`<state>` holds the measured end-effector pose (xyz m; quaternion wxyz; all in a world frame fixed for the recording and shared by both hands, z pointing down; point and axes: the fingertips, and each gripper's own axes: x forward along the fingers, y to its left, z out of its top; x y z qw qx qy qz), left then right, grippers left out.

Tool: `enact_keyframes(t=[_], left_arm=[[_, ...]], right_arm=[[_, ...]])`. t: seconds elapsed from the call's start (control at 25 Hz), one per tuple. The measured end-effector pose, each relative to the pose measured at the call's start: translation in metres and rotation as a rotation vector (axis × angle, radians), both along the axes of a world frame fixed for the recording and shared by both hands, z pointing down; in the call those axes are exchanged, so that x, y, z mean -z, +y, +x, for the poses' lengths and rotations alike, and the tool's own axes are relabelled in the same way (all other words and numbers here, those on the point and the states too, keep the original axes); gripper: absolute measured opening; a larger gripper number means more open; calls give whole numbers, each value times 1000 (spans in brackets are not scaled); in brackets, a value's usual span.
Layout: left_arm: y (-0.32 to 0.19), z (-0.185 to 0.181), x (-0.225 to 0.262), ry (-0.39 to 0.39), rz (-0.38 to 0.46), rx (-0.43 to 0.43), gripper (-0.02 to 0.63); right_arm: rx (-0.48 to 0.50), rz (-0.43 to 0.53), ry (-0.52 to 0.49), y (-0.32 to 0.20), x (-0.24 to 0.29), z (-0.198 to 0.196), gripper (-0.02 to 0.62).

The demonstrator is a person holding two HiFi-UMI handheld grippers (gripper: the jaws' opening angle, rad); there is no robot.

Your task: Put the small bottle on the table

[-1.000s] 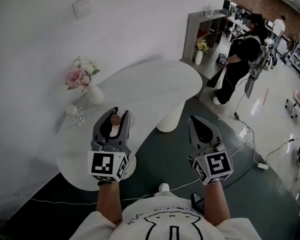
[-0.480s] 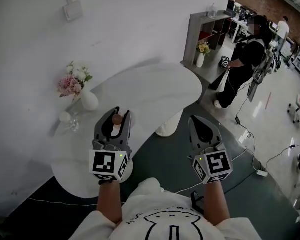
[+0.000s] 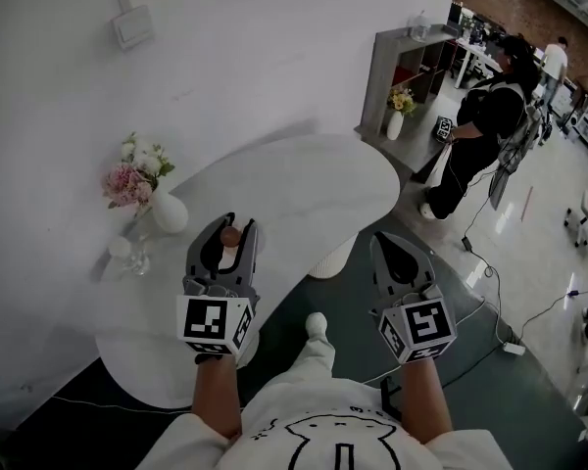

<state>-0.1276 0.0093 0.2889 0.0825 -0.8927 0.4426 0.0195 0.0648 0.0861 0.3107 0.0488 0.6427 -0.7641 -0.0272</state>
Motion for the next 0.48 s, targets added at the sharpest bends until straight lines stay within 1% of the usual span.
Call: enact_keyframes(t=[0.16,0.48], left_arm=[[-29,12,-8,-15,-4,0,124],[-98,51,-23,-28,-35,-14,124]], right_arm=[[14,-16,22,-30,-6,7,-9],[23,-58,23,-99,-22,38,-9]])
